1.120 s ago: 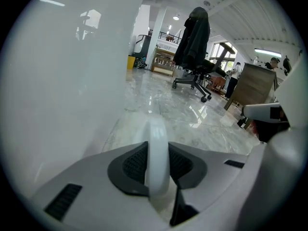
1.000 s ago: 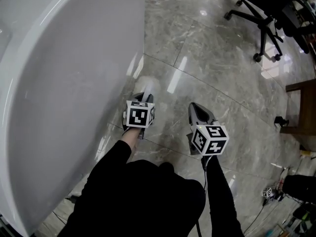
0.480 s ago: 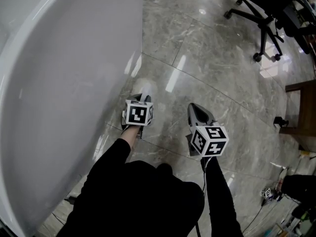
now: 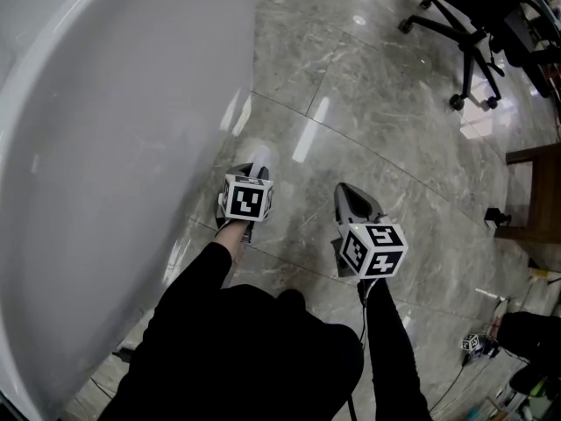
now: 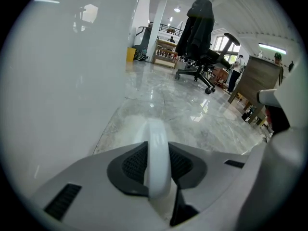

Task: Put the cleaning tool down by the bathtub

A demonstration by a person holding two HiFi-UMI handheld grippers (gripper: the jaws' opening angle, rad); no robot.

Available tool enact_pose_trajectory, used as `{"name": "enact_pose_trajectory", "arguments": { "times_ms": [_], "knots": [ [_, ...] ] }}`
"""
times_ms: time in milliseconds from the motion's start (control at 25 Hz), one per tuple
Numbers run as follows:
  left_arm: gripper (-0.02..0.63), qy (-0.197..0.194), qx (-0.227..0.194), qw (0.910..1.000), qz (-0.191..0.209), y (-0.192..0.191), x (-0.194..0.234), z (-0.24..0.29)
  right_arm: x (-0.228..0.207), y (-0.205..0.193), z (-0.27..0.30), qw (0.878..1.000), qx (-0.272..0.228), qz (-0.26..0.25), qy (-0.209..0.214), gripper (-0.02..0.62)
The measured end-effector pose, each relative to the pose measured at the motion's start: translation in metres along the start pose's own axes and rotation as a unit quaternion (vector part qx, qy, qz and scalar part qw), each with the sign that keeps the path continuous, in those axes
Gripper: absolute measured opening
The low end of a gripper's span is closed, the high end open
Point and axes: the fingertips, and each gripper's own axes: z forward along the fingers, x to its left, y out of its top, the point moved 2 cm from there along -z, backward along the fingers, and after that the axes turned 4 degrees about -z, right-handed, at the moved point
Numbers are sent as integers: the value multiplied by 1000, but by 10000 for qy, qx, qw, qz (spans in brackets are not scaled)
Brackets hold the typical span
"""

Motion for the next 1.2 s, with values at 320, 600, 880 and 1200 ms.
{"name": "enact_pose_trajectory", "arguments": {
  "times_ms": [320, 600, 880, 1200],
  "knots": [
    [117, -135, 13, 9999, -94, 1, -5, -4, 3, 1, -2, 10000, 6, -34, -18, 0],
    [124, -156, -258, 9995, -40, 12, -5, -26, 5, 5, -6, 10000, -36, -41, -48, 0],
    [124, -475, -669, 9966, 81, 26, -7, -69, 15, 10, -4, 9999, -115, -77, -4, 0],
    [84, -728, -1079, 9915, 84, 36, -5, -116, 33, 9, -5, 9999, -149, 2, 50, 0]
  ]
}}
